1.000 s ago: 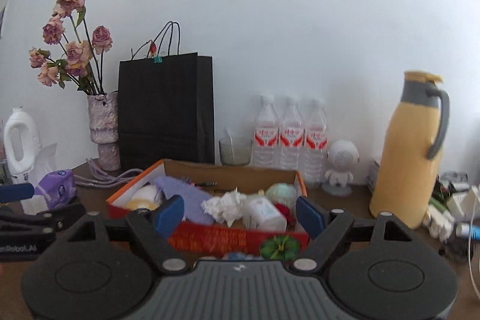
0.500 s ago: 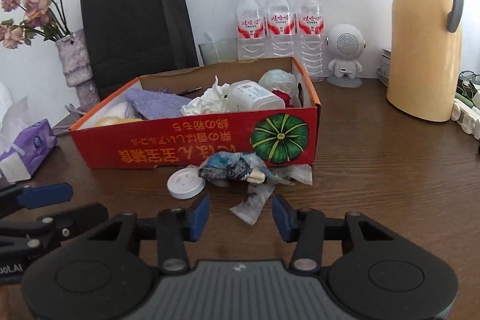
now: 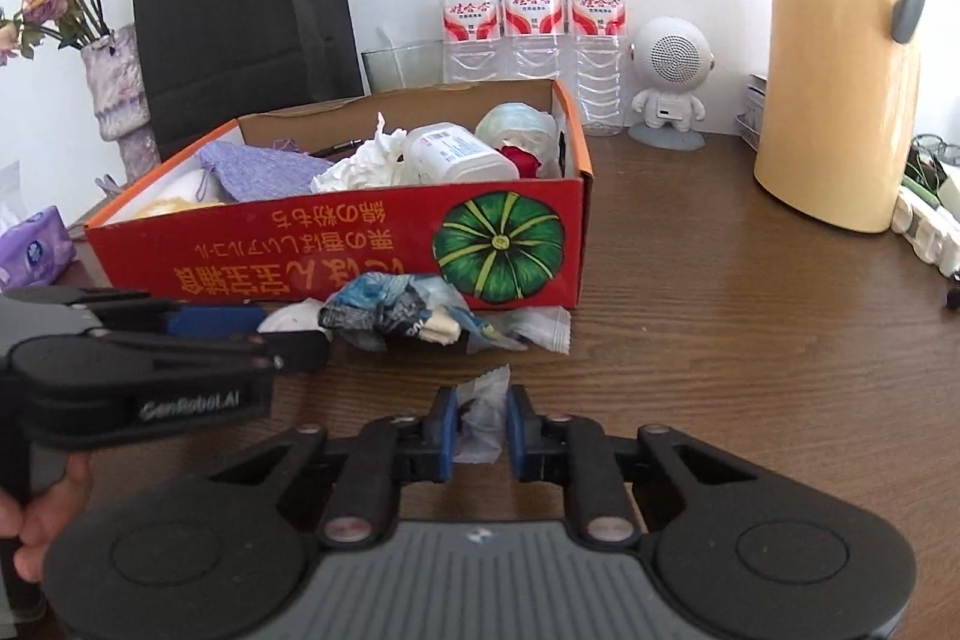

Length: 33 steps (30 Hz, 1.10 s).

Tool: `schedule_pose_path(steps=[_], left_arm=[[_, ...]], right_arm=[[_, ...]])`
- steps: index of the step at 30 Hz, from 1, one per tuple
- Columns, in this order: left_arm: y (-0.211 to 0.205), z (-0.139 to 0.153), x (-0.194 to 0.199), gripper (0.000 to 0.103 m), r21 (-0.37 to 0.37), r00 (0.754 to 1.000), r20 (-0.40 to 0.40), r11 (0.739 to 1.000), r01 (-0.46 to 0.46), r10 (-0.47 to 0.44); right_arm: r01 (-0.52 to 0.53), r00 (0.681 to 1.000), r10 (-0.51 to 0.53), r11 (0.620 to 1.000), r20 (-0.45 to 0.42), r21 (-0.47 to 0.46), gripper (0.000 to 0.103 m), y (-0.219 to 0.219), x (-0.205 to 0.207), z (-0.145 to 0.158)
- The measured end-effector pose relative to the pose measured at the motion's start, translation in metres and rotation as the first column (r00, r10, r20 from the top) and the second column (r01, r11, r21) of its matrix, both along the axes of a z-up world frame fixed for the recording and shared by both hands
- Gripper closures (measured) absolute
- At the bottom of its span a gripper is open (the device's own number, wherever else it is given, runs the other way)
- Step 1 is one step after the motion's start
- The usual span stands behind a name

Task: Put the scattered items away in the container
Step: 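Carry the lid with left tool into the box while right carries the scrap there, open both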

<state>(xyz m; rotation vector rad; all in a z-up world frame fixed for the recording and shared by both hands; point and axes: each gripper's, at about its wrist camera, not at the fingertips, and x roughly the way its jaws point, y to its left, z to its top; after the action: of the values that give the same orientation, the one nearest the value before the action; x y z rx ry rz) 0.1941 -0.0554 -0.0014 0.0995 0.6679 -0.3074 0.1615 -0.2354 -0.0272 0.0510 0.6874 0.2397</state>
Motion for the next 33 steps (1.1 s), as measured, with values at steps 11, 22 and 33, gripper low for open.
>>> schedule_pose_path(steps=[11,22,33], left_arm=[[0.030,0.046,-0.108,0.063,-0.071,0.981,0.140,0.990,-0.125,0.134],[0.057,0.055,-0.241,0.063,-0.077,0.940,0.195,0.960,-0.269,0.279],[0.077,0.116,-0.150,0.063,-0.143,0.938,0.283,0.976,-0.167,0.201]], right_arm=[[-0.033,0.992,0.031,0.999,0.120,0.017,0.088,0.009,-0.082,0.033],[-0.078,0.954,0.071,0.997,0.290,0.011,0.088,0.028,-0.195,0.047],[-0.128,0.953,0.104,0.990,0.284,0.067,0.088,0.010,-0.112,0.119]])
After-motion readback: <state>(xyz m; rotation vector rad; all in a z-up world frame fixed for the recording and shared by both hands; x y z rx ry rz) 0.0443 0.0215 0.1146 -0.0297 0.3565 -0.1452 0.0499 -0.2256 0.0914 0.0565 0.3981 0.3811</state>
